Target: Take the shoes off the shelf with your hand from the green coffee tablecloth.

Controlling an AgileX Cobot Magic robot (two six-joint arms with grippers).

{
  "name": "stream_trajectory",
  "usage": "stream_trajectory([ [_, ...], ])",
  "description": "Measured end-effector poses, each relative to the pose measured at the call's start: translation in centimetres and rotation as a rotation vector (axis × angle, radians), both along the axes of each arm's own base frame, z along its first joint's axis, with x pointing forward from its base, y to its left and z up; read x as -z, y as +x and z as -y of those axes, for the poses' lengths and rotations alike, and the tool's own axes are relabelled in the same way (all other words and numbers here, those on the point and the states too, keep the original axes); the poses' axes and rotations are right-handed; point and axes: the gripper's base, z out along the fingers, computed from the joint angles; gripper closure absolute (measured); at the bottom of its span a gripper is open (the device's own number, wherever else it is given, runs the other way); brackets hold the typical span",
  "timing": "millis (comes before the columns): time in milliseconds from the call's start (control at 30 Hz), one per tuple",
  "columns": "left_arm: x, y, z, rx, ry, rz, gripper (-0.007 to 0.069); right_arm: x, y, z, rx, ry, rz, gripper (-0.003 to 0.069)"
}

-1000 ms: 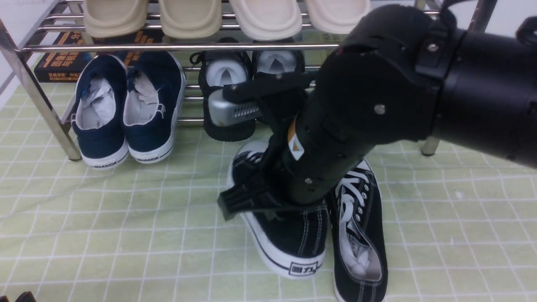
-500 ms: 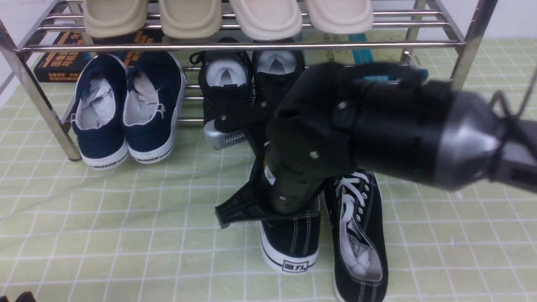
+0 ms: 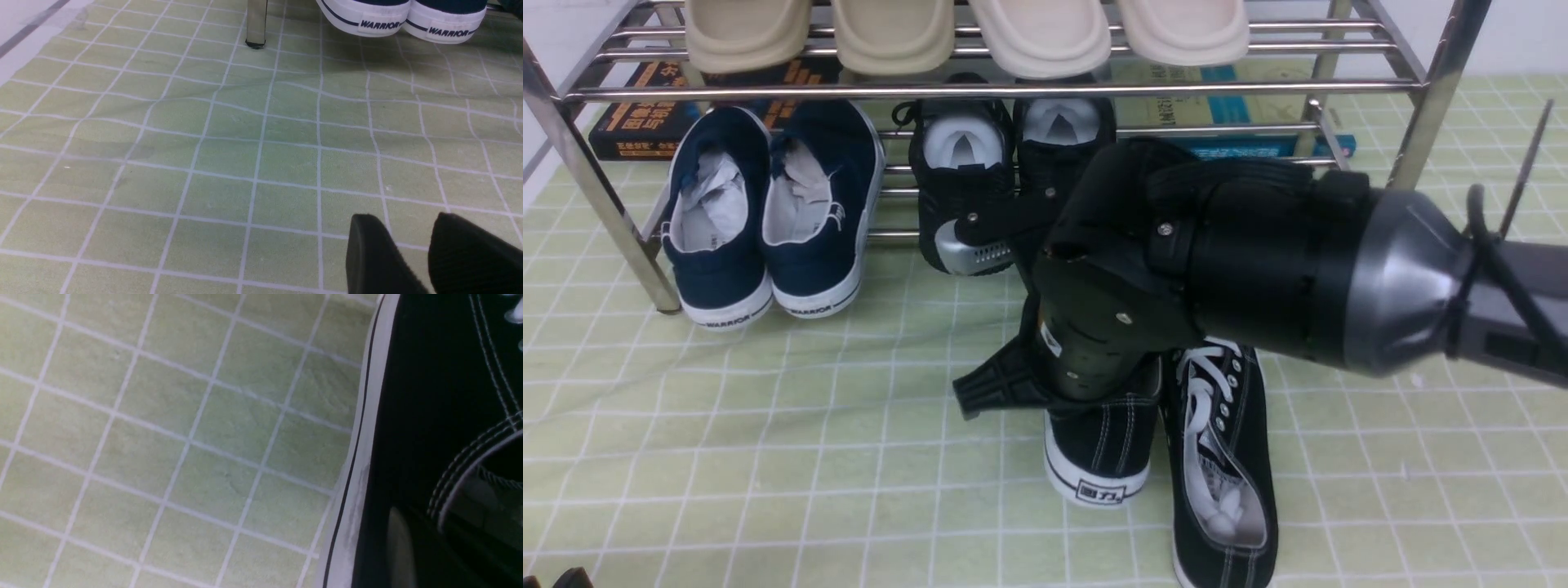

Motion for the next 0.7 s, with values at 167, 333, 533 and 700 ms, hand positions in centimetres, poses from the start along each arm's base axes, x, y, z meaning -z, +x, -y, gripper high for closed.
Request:
stream_trajectory([
  [167, 0.0, 0.0, 0.0, 0.0, 0.001, 0.0, 0.0383, 0.7, 0.1, 0.0, 0.051, -0.012, -0.018, 0.062],
  [333, 0.0, 0.0, 0.0, 0.0, 0.001, 0.0, 0.0383, 2.2, 0.3, -0.4, 0.075, -0.034, -0.061, 0.0555],
  [533, 0.0, 0.0, 0.0, 0.0, 0.001, 0.0, 0.0383, 2.3, -0.3, -1.0, 0.057, 0.02, -0.137, 0.0334],
  [700, 0.0, 0.0, 0.0, 0.0, 0.001, 0.0, 0.0383, 0.2, -0.9, -1.1, -0.073, 0.003, -0.159, 0.0268],
])
